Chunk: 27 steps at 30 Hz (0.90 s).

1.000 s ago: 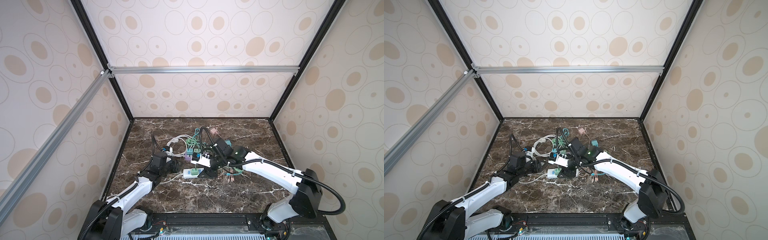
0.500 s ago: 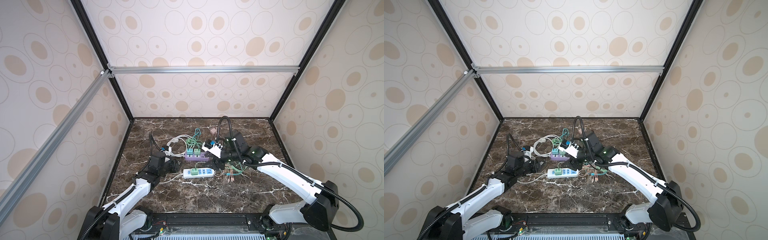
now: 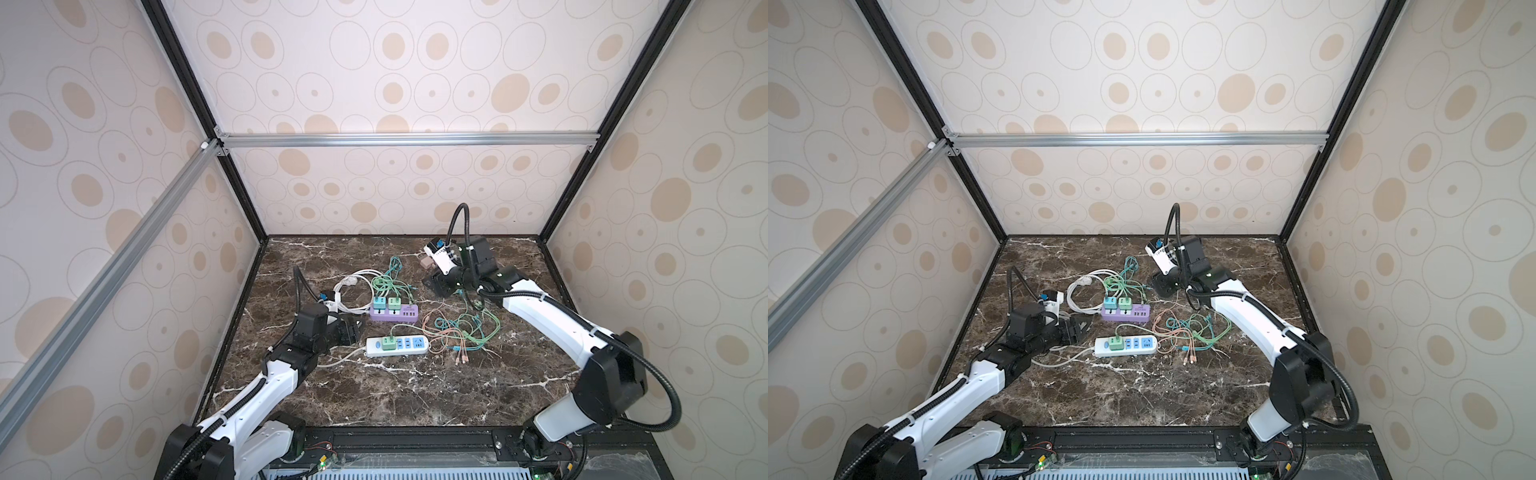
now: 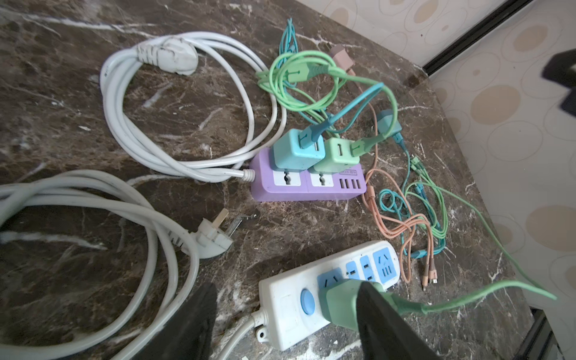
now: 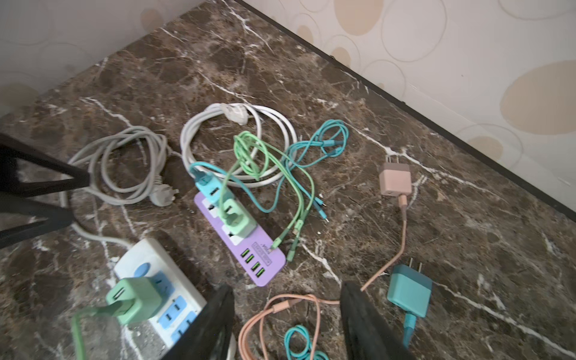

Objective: Insert the plug
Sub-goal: 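Raise the right gripper and move it over the loose pink charger, then lower the right gripper onto the pink charger and close on it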

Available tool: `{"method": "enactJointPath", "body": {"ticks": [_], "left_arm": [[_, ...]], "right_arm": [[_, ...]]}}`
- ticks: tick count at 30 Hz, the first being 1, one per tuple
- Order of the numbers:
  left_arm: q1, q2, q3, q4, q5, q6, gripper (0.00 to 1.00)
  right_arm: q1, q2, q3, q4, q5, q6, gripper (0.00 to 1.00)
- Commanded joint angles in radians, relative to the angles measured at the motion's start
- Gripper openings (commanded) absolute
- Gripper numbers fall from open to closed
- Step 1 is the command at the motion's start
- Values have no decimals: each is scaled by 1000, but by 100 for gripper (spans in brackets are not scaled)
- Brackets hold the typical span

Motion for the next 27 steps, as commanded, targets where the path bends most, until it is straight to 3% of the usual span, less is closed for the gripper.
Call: {"method": "enactJointPath", "body": {"ticks": [1, 14, 27], "left_arm": [[7, -49, 40, -23, -41, 27, 76], [9, -141, -14, -16, -69, -11, 81], [11, -210, -36, -15, -98, -15, 83]], "right_arm": [[-40, 92, 78, 4, 73, 15, 57], [-102, 614, 595, -162, 122, -124, 55], [-141, 858, 859, -275, 64, -77, 55]]}}
